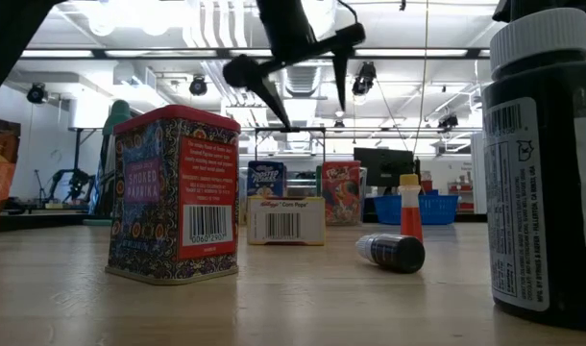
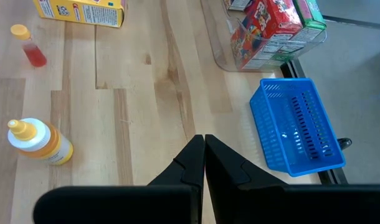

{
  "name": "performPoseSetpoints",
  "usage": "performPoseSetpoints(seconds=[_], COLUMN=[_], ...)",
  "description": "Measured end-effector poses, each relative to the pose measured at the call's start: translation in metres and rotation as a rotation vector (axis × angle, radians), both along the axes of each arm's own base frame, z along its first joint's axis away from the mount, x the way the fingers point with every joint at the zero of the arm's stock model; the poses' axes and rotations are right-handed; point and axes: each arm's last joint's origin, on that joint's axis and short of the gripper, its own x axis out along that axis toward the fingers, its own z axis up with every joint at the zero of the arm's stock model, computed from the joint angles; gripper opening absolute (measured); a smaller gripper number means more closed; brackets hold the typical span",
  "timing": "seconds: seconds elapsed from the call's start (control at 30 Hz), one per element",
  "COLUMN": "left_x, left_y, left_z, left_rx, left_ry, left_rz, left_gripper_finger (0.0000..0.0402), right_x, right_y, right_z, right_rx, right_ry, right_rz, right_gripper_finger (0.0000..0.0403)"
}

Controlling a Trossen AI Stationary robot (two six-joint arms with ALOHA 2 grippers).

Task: Pick & Place Kitchen Items
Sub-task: Put the yellow cereal box into the transparent bin

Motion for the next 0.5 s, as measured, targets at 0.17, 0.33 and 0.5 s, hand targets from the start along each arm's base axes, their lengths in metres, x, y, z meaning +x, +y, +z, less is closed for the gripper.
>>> performPoseSetpoints(seconds=[0.17,0.33,0.5], left_x=[0.005,0.002,-0.003], left_y=[-0.002,-0.002,-0.002], left_z=[-0.011,-0.020,-0.029], left_rx=[-0.072,-0.097,-0.096], left_ry=[-0.039,0.002,0.061], left_rz=[-0.054,-0.081,-0.067], left_gripper_finger=[0.0398,0.0399,0.0400], right_x=[0.000,0.000,0.000], right_y=[0.000,0.000,0.000], right_z=[0.000,0.000,0.000], right_rx=[0.000,0.000,0.000], right_ry=[0.000,0.000,-0.001], right_rz=[0.000,0.000,0.000], right_gripper_finger=[0.0008,0.0008,0.0008])
